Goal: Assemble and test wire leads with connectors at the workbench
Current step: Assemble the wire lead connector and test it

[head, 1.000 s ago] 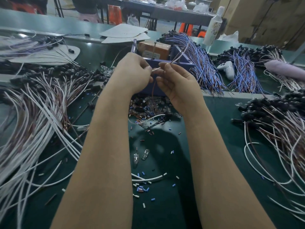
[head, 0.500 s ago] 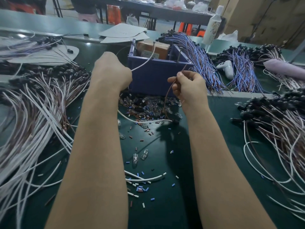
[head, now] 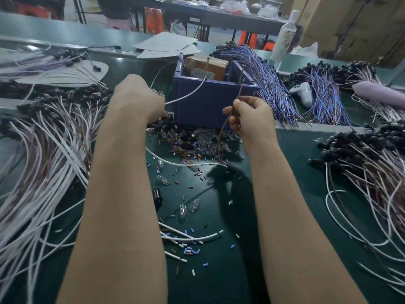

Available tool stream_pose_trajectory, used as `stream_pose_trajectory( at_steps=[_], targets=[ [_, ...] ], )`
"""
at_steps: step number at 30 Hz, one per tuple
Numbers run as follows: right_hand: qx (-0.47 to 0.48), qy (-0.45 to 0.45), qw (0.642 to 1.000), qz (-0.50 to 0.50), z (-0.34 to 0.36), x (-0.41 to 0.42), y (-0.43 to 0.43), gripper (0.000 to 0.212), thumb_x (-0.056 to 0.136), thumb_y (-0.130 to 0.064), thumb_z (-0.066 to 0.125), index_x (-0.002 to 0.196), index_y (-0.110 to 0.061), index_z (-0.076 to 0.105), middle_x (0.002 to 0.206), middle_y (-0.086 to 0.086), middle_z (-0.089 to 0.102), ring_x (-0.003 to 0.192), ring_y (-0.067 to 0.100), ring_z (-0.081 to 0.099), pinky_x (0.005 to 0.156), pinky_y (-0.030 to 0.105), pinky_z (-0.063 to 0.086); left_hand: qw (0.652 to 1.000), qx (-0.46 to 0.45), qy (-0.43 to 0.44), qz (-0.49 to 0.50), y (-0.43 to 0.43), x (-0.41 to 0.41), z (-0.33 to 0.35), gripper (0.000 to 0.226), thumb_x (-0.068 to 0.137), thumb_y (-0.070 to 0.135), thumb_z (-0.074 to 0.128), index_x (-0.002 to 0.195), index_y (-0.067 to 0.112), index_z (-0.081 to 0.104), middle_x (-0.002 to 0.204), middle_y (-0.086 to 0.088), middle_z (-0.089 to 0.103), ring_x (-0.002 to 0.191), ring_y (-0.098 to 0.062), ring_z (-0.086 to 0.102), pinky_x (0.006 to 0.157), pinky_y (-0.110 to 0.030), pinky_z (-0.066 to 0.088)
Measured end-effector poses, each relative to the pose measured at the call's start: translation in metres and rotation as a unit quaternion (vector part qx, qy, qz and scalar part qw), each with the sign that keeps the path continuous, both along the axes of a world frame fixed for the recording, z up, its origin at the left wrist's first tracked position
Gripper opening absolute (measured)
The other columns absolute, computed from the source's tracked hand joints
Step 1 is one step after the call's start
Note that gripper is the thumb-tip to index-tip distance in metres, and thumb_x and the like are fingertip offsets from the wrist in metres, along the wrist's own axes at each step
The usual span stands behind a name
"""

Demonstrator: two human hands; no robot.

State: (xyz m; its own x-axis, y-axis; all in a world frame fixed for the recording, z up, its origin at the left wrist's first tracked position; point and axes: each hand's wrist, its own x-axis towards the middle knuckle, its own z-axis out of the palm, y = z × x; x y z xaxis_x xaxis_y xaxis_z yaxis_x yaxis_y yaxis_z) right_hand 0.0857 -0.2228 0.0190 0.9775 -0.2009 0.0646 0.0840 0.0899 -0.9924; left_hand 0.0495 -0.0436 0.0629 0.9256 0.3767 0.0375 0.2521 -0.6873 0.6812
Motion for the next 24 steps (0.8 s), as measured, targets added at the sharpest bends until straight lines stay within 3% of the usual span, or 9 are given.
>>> stream_pose_trajectory(
  at_steps=[4, 7, 11, 13, 15, 17, 24],
  targets=[
    [0.003, -0.007, 1.000, -0.007, 0.0016, -0.0014, 0.0002, 0.008, 0.096, -0.006, 0.048, 0.093, -0.013, 0.049, 0.060, 0.001, 0.066, 0.042, 0.006, 0.046, 0.041, 0.017, 0.038, 1.000, -0.019, -0.007, 0.015, 0.0045, -0.0023, 0.0007, 0.017, 0.087, 0.009, 0.058, 0.096, 0.002, 0.071, 0.083, -0.014, 0.065, 0.085, -0.033, 0.063, 0.067, -0.030, 0.042],
    [-0.005, -0.011, 1.000, -0.005, 0.0026, -0.0024, 0.0010, 0.007, 0.096, -0.005, 0.049, 0.094, -0.012, 0.050, 0.062, 0.002, 0.066, 0.042, 0.005, 0.046, 0.041, 0.016, 0.038, 0.999, -0.028, -0.018, 0.023, 0.0062, -0.0017, -0.0004, 0.018, 0.088, 0.009, 0.056, 0.091, 0.003, 0.072, 0.066, -0.004, 0.059, 0.071, -0.026, 0.056, 0.066, -0.029, 0.043],
    [-0.011, -0.017, 1.000, 0.001, 0.0032, -0.0037, 0.0010, 0.009, 0.095, -0.003, 0.049, 0.093, -0.012, 0.051, 0.066, 0.005, 0.065, 0.041, 0.004, 0.050, 0.043, 0.016, 0.040, 0.998, -0.043, -0.026, 0.029, 0.0060, -0.0014, -0.0004, 0.019, 0.088, 0.008, 0.054, 0.093, 0.002, 0.072, 0.060, 0.000, 0.056, 0.093, -0.028, 0.064, 0.066, -0.027, 0.041],
    [-0.012, -0.020, 1.000, 0.003, 0.0031, -0.0046, 0.0007, 0.011, 0.095, -0.002, 0.049, 0.092, -0.012, 0.051, 0.066, 0.006, 0.064, 0.040, 0.004, 0.049, 0.042, 0.016, 0.040, 0.998, -0.048, -0.029, 0.033, 0.0060, -0.0003, -0.0008, 0.020, 0.089, 0.008, 0.053, 0.094, 0.000, 0.071, 0.056, 0.003, 0.055, 0.075, -0.019, 0.063, 0.057, -0.025, 0.038],
    [-0.009, -0.019, 1.000, 0.005, 0.0027, -0.0049, 0.0001, 0.010, 0.095, -0.002, 0.049, 0.093, -0.011, 0.051, 0.067, 0.007, 0.064, 0.040, 0.004, 0.048, 0.042, 0.016, 0.040, 0.998, -0.051, -0.034, 0.033, 0.0062, 0.0004, -0.0019, 0.021, 0.089, 0.008, 0.052, 0.095, 0.000, 0.070, 0.053, 0.004, 0.054, 0.053, -0.011, 0.047, 0.051, -0.021, 0.034],
    [-0.008, -0.017, 1.000, 0.006, 0.0028, -0.0050, -0.0003, 0.009, 0.095, -0.003, 0.049, 0.094, -0.011, 0.052, 0.067, 0.006, 0.064, 0.040, 0.004, 0.047, 0.043, 0.016, 0.040, 0.997, -0.055, -0.039, 0.031, 0.0066, 0.0005, -0.0025, 0.020, 0.090, 0.009, 0.053, 0.095, 0.000, 0.070, 0.053, 0.004, 0.053, 0.049, -0.010, 0.040, 0.050, -0.020, 0.034],
    [-0.007, -0.014, 1.000, 0.012, 0.0029, -0.0056, -0.0010, 0.010, 0.095, -0.003, 0.050, 0.093, -0.012, 0.053, 0.065, 0.005, 0.064, 0.041, 0.004, 0.048, 0.044, 0.016, 0.041, 0.997, -0.066, -0.037, 0.027, 0.0080, 0.0005, -0.0017, 0.020, 0.089, 0.008, 0.052, 0.093, 0.000, 0.071, 0.057, 0.003, 0.057, 0.051, -0.011, 0.042, 0.056, -0.024, 0.039]
  ],
)
